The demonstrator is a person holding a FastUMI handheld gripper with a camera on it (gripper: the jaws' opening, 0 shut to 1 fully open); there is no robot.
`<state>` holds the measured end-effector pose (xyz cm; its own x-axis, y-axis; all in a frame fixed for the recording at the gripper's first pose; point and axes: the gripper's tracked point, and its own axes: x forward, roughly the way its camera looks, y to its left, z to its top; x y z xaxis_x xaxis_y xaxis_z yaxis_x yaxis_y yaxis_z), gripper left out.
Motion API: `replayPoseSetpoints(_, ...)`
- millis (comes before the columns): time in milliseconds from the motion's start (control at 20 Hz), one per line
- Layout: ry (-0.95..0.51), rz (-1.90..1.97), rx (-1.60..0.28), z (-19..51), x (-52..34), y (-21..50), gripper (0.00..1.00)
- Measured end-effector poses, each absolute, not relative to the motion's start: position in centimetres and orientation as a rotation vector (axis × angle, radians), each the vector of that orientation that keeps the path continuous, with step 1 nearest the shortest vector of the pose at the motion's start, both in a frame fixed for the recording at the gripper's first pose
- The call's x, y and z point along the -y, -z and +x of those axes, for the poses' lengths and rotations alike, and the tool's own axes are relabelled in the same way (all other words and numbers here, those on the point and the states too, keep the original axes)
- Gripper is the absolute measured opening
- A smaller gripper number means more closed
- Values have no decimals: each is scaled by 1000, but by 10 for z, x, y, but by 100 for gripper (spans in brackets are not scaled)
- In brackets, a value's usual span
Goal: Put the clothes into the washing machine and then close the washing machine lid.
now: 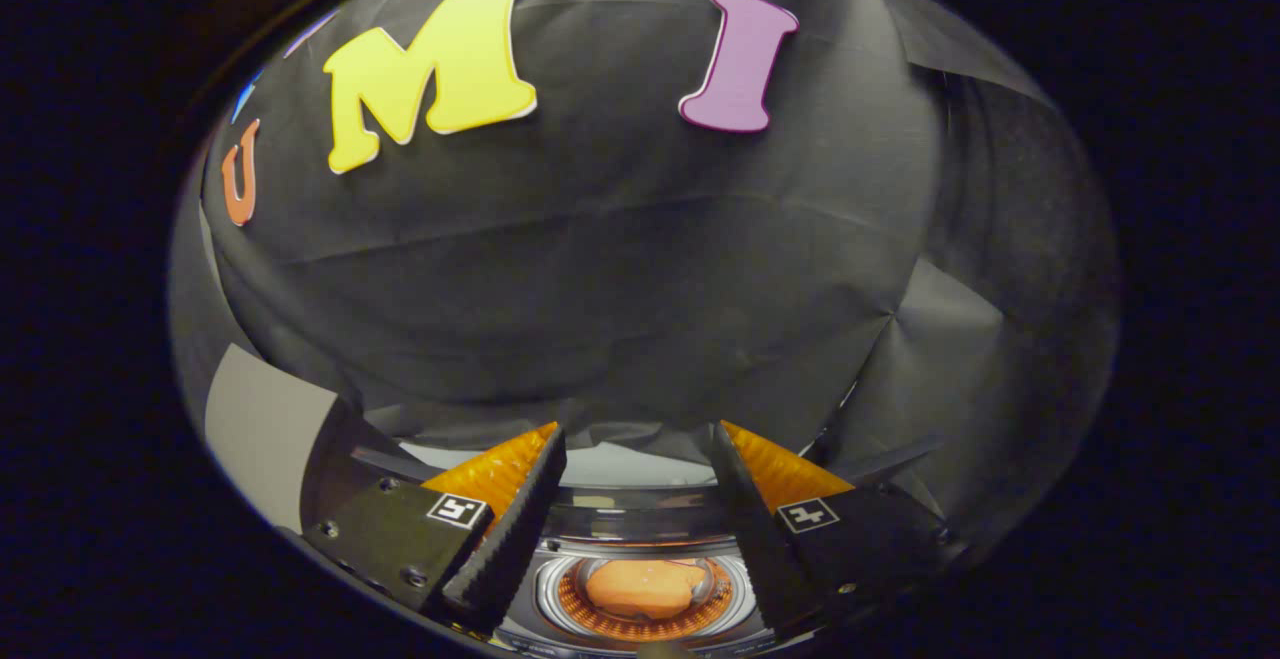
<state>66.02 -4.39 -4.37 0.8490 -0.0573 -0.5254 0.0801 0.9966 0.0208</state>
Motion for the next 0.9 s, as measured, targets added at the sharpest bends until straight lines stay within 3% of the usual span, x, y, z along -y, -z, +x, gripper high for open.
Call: replayPoseSetpoints(900, 49, 16, -441, 611, 31, 50, 93)
